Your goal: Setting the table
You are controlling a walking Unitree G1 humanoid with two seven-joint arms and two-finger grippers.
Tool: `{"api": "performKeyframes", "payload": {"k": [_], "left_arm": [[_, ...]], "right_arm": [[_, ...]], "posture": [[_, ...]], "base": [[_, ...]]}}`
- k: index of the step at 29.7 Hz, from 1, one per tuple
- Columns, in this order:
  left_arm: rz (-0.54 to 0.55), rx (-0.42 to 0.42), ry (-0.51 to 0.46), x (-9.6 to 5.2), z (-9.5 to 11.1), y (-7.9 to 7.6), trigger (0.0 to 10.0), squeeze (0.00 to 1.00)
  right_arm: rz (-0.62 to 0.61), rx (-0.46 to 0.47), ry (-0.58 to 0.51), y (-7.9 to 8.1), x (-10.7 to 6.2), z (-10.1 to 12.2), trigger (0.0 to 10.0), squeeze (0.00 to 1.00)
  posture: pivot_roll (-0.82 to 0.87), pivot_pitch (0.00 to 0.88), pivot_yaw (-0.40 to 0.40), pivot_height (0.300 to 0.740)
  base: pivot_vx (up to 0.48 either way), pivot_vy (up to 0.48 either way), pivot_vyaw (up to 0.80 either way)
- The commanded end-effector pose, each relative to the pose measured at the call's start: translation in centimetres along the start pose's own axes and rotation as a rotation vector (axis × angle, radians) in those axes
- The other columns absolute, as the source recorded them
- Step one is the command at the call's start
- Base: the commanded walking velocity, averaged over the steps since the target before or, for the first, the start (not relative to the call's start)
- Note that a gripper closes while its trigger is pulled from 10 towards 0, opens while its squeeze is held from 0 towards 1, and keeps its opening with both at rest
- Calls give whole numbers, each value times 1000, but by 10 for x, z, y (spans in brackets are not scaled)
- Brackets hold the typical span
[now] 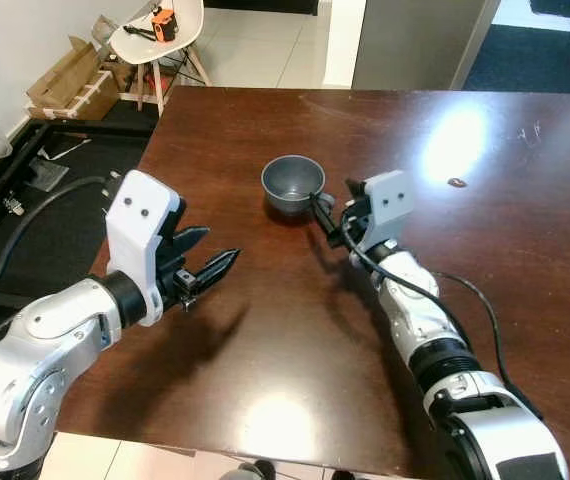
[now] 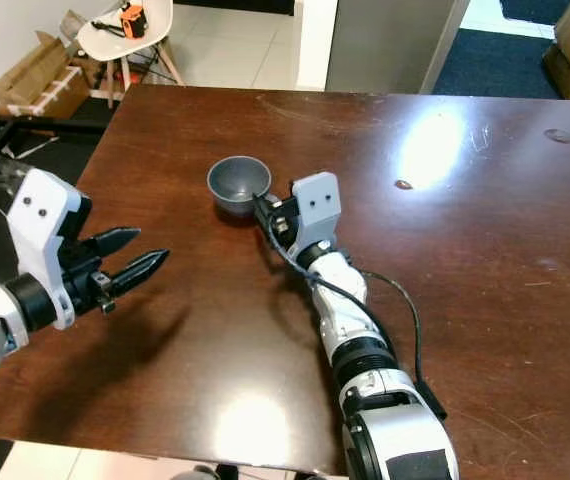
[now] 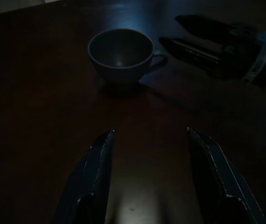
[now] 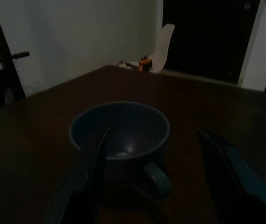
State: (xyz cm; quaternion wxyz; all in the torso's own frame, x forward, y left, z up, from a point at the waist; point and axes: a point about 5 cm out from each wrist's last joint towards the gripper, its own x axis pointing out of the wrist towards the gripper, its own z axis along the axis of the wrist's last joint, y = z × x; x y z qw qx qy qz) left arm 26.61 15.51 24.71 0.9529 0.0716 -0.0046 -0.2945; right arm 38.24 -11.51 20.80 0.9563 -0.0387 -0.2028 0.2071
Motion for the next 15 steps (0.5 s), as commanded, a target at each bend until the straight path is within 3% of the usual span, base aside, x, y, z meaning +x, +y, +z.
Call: {"api": "performKeyframes", "payload": {"k": [1,4,7,8,9,10,14,15], "left_arm": [[5,-6,9,2,-7,-1,10000,0],[6,-9,9,4,-9,0,10000,0],[73,-15,17,9,-21,11,10000,0],[73,-15,17,9,-21,11,10000,0],[135,-25,21,11,-26,19,10000,0],[135,-25,21,11,-26,19,10000,0],[201,-36,27,10,-37,23,10000,0],[201,-36,27,10,-37,23,10000,0]], "right_arm": [[-2,24,-26,1,-8,0,10000,0],[-1,36,-37,3,-12,2,10000,0],[-29,62,-27,11,-37,-3,10000,0],[-29,62,-27,11,-37,-3,10000,0],[-77,100,-1,15,-56,-10,10000,0],[-77,100,-1,15,-56,-10,10000,0],[-198,158,74,15,-86,-27,10000,0],[-198,158,74,15,-86,-27,10000,0]], "posture": [[144,139,108,740],[135,131,103,740],[108,107,89,740],[108,107,89,740],[85,92,87,740],[85,92,87,740],[59,79,92,740],[59,79,92,740]], "base": [[0,0,0],[0,0,0],[0,0,0],[0,0,0],[0,0,0],[0,0,0],[0,0,0],[0,0,0]]}}
